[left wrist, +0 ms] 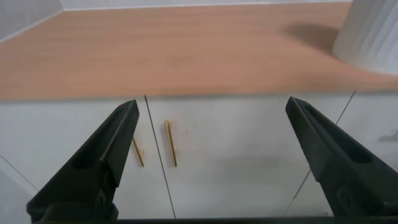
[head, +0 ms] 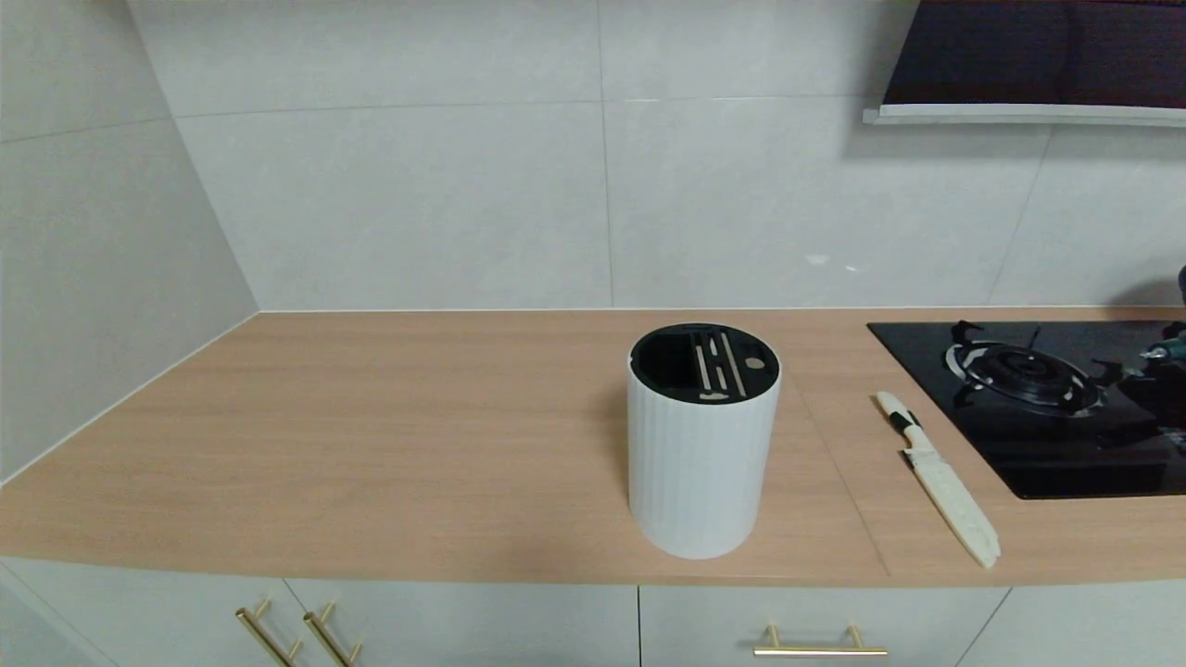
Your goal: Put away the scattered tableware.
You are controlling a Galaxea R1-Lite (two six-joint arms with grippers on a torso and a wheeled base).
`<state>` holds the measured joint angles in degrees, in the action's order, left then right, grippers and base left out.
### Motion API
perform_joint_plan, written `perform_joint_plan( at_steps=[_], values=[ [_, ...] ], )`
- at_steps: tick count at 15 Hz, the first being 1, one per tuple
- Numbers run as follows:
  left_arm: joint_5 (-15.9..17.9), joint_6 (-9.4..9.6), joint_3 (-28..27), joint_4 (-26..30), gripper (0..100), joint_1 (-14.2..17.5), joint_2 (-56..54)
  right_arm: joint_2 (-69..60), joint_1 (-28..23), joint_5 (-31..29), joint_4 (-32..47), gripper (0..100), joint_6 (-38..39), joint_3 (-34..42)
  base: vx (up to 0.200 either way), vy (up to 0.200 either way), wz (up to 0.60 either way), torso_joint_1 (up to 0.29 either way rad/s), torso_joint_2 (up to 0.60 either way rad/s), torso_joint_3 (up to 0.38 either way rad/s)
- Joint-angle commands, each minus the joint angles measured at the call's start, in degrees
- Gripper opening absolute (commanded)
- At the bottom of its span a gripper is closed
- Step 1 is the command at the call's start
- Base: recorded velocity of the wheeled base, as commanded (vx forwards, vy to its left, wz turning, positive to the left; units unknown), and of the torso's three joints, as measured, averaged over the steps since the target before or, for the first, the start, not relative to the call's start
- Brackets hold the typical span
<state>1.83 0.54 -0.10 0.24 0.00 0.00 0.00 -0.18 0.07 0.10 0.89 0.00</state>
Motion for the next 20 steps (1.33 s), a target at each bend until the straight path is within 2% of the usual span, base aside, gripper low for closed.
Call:
perform_joint_plan(
  at_steps=[1, 10, 15, 17, 20],
  values=[
    [0.02, -0.01, 0.01, -0.07, 100, 0.00, 0.09, 0.09, 0.01, 0.01, -0.01, 100, -0.01, 0.00, 0.000, 0.000, 0.00, 0.266, -0.58, -0.310],
    [0.02, -0.01, 0.01, 0.02, 100, 0.00, 0.09, 0.09, 0.01, 0.01, -0.01, 100, 0.08, 0.00, 0.000, 0.000, 0.00, 0.239, -0.52, -0.276],
    [-0.07, -0.01, 0.01, 0.02, 100, 0.00, 0.09, 0.09, 0.01, 0.01, -0.01, 100, 0.16, 0.00, 0.000, 0.000, 0.00, 0.016, -0.03, -0.018],
    [0.02, -0.01, 0.01, 0.02, 100, 0.00, 0.09, 0.09, 0.01, 0.01, -0.10, 100, 0.08, 0.00, 0.000, 0.000, -0.60, 0.007, 0.00, -0.002],
    [0.02, -0.01, 0.01, 0.02, 100, 0.00, 0.09, 0.09, 0.01, 0.01, -0.01, 100, 0.08, 0.00, 0.000, 0.000, 0.00, 0.000, 0.00, 0.000]
  ],
)
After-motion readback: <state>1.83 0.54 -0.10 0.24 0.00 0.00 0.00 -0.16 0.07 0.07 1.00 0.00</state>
